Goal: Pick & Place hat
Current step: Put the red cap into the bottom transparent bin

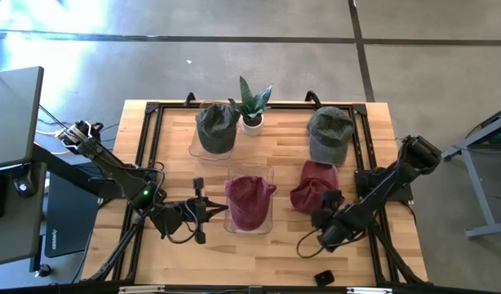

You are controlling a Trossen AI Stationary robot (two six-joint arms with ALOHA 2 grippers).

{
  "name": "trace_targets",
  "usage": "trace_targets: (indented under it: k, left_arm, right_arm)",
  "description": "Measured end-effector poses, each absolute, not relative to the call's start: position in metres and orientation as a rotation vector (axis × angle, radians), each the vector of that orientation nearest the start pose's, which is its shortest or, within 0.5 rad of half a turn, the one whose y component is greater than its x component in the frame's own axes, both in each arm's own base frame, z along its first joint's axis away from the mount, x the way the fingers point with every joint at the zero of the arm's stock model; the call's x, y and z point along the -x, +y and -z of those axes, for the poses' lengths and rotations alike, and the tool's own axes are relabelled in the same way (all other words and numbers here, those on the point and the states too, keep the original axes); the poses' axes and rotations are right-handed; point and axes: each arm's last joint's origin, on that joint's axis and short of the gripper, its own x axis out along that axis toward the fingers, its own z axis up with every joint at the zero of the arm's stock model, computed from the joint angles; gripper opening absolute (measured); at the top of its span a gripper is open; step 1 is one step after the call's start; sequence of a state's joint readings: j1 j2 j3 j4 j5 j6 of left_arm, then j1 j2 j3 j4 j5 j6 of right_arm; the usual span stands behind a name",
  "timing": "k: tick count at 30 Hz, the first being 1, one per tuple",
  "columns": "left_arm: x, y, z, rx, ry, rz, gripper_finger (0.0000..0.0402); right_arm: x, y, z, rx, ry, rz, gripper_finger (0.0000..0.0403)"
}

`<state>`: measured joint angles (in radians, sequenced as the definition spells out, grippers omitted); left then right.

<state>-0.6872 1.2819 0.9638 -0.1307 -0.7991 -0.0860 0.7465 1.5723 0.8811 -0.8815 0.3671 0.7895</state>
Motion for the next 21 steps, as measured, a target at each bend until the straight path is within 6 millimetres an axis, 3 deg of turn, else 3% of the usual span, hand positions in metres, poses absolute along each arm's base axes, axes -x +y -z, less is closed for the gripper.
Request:
trace_targets:
  k: [6,11,16,21]
  left_arm:
    - [-0.226,-0.159,-0.299,-0.222,0.325,-0.126,0.0]
    - [-0.226,-0.159,-0.299,-0.223,0.325,-0.127,0.0]
    - [-0.226,-0.159,-0.299,-0.222,0.324,-0.127,0.0]
    - [-0.226,-0.159,-0.299,-0.234,0.326,-0.118,0.0]
  right_arm:
    - [-0.178,0.142,-0.135,0.226,1.313,0.268,0.0203]
    - [-0.183,0.136,-0.126,0.238,1.291,0.179,0.0141]
    - [-0.191,0.134,-0.143,0.152,1.288,0.136,0.002]
    - [-0.198,0.126,-0.175,-0.054,1.257,0.052,0.0032]
